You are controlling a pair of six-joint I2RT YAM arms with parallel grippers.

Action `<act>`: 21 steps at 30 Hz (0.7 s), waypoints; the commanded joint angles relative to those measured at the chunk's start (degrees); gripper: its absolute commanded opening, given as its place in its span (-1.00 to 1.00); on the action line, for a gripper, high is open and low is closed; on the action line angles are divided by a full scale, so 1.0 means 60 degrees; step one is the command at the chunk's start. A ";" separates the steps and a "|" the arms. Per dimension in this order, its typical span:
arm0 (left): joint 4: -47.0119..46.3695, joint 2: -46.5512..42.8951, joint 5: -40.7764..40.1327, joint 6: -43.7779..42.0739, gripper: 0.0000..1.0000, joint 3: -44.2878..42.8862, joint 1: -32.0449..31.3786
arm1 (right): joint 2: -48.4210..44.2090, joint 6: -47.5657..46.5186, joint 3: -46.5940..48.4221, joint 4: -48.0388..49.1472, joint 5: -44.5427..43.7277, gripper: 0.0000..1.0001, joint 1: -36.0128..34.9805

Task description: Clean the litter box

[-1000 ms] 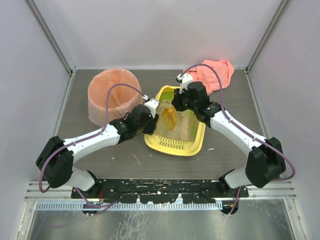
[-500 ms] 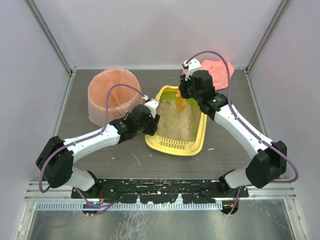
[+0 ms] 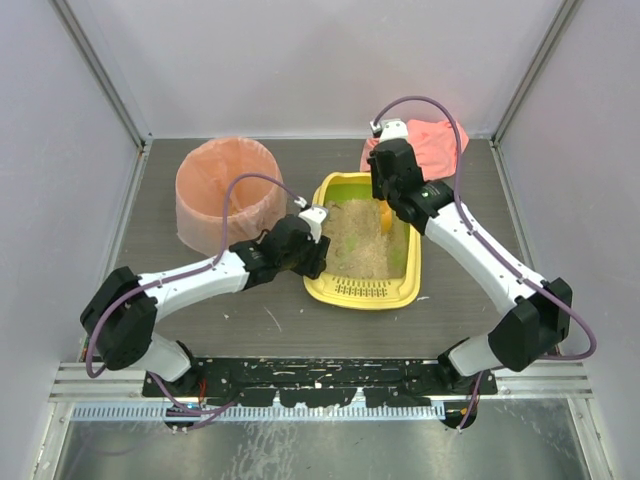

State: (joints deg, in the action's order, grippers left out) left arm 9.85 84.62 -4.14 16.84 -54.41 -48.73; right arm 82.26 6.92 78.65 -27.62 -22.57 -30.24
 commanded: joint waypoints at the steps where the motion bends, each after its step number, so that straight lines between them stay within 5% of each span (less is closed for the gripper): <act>1: -0.0784 0.0290 0.0873 0.0522 0.04 -0.0067 -0.0480 | 0.0278 0.0340 0.0706 -0.0150 -0.0641 -0.99 0.0045; 21: -0.0800 -0.0407 0.0460 0.0577 0.29 0.0212 -0.0514 | 0.1742 -0.0891 0.0359 0.0851 -0.3035 -0.99 -0.0321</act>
State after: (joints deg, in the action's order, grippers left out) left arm 7.44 84.20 -2.15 20.12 -53.30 -51.48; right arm 92.03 4.32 82.24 -28.99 -35.75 -31.42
